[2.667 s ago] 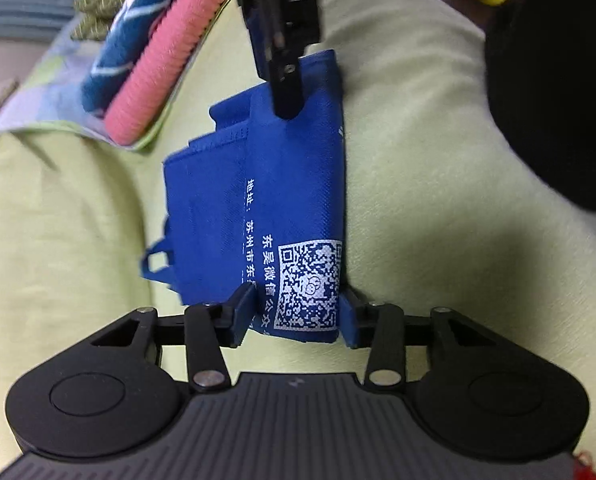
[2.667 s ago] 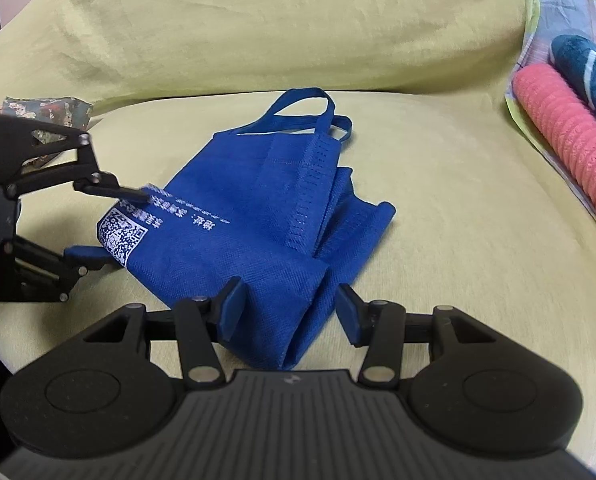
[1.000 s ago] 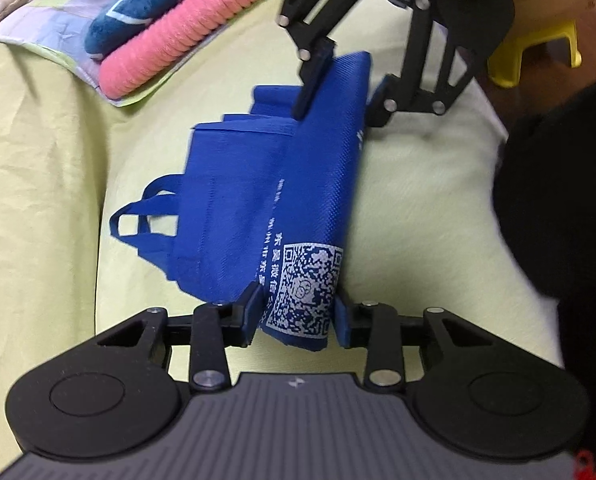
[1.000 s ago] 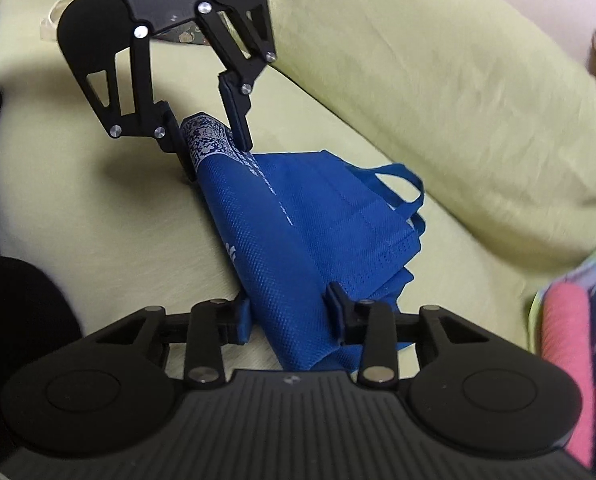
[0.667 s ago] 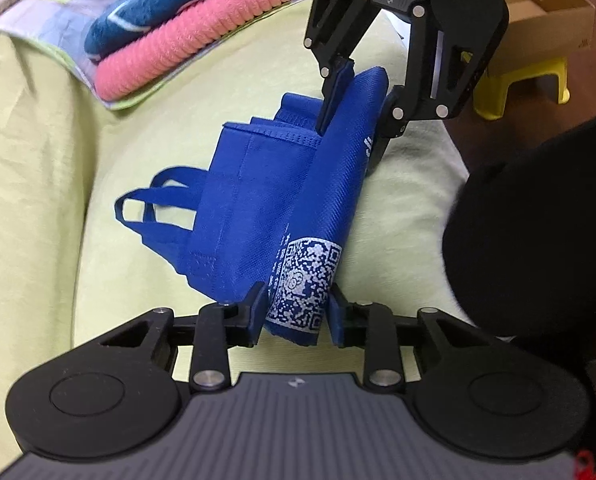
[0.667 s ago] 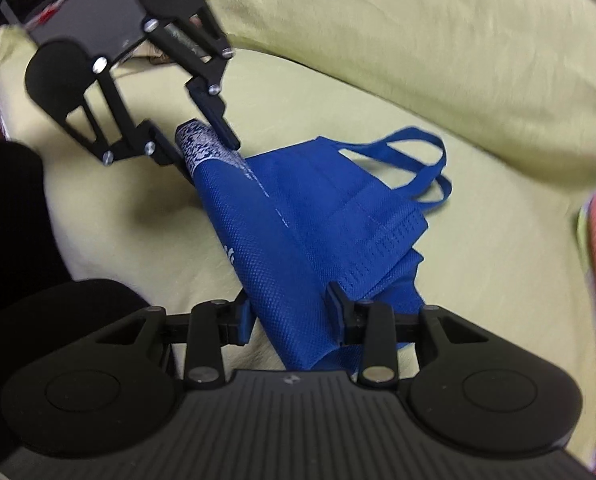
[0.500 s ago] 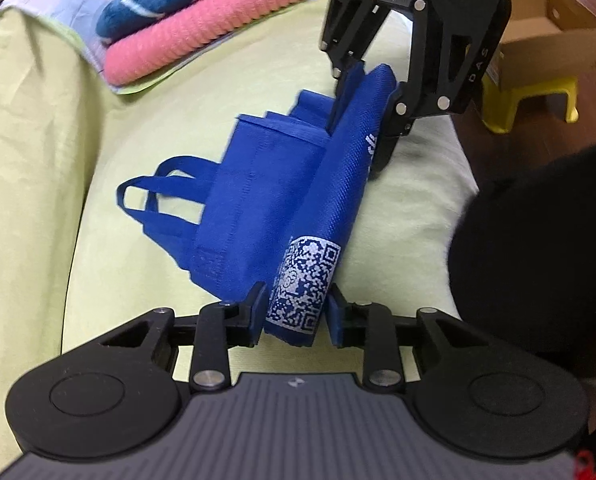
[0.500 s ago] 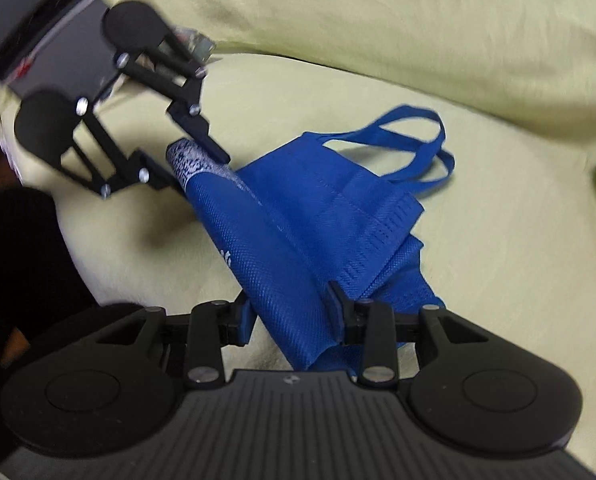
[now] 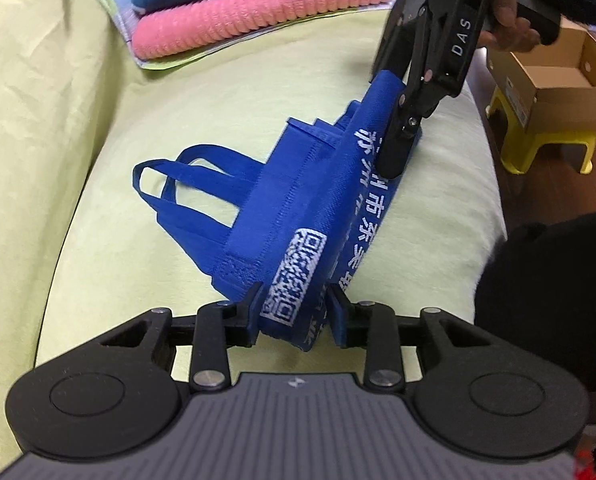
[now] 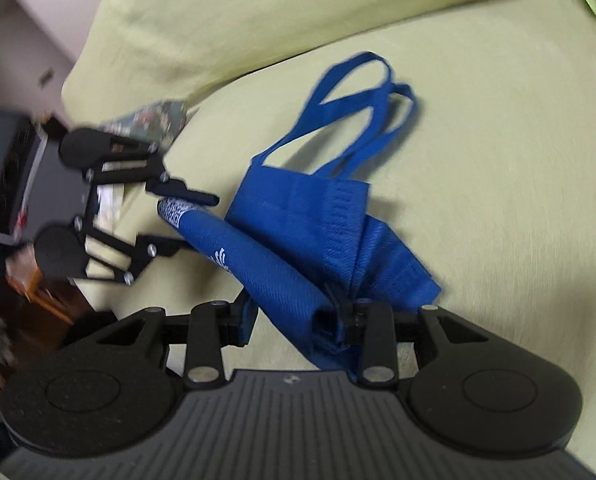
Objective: Fold shopping bag
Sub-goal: 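Press the folded bag flat with the left gripper while the right gripper holds its end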
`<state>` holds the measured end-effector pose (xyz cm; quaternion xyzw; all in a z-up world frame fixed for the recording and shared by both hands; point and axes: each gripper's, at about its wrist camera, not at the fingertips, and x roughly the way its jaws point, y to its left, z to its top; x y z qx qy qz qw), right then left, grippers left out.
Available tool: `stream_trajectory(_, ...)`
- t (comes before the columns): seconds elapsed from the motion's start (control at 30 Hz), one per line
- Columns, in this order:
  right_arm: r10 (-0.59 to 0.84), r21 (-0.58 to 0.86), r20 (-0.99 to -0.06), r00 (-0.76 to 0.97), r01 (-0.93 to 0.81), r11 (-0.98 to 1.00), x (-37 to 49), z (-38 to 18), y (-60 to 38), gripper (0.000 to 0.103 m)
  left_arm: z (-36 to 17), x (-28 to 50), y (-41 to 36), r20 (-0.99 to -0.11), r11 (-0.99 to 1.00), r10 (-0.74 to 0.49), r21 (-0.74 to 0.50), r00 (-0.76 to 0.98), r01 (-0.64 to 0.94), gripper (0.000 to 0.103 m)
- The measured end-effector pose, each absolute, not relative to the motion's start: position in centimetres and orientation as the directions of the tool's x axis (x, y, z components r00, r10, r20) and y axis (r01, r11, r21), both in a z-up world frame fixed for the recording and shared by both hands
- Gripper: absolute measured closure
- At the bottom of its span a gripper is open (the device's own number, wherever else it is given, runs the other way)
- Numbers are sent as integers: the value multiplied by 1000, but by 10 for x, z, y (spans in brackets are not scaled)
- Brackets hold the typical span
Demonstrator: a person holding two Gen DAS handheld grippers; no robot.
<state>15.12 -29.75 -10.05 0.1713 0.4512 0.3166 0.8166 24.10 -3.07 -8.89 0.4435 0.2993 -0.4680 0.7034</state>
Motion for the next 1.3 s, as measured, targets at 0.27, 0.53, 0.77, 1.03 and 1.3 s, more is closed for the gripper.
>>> stream_trajectory(0.27,681,653,-619,392,-225,723,156,-109,-307,74,-90,250,-33,-829,238,-391,329,401,914,55)
stream_trajectory(0.53,654,675,-645,395,-107,730,160,-108,-309,74,-82,248,-25,-790,356,-344,390,508,849,59)
stream_trajectory(0.77,632,669,-671,388,-52,741,165,-106,-307,74,-67,231,-26,-733,342,-353,477,581,809,68)
stream_trajectory(1.03,613,663,-702,363,16,749,171,-103,-306,74,-87,227,-49,-735,301,-364,489,573,818,64)
stream_trajectory(1.3,605,654,-723,333,48,755,179,-103,-306,75,-95,245,-53,-766,362,-351,419,539,832,63)
